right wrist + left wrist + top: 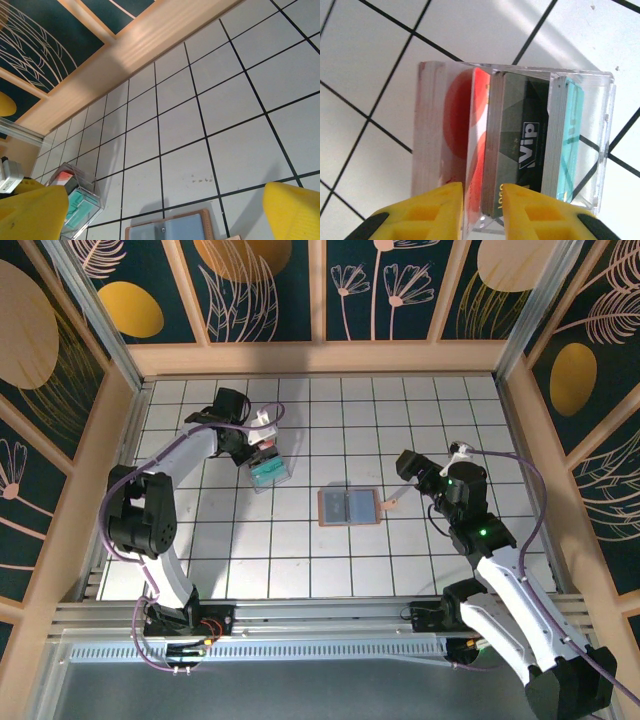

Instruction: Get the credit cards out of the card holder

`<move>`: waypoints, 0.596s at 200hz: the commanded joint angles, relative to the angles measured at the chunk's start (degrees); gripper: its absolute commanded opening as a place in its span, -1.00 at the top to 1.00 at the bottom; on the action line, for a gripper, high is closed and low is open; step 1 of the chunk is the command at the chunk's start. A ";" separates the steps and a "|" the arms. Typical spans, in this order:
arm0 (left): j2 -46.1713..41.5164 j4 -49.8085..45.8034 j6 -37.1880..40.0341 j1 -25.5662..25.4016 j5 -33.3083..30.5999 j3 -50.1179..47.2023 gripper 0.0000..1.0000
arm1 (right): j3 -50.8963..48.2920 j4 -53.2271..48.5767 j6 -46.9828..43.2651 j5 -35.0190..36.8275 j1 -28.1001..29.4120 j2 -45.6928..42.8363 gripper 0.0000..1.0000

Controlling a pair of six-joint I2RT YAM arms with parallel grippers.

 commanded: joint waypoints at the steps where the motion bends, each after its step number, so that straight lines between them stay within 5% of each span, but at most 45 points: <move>1: -1.30 0.62 -0.89 -0.34 -1.28 0.21 0.51 | -0.63 1.74 0.61 0.03 0.02 -1.16 -0.99; 72: -3.34 1.15 -4.70 -0.34 -3.73 2.80 0.42 | -0.94 0.78 0.17 -1.33 0.03 -2.56 -0.98; 119: -13.43 6.49 -13.40 -2.45 -3.28 0.88 -0.51 | 0.48 -4.34 -0.63 0.78 3.01 0.94 -0.63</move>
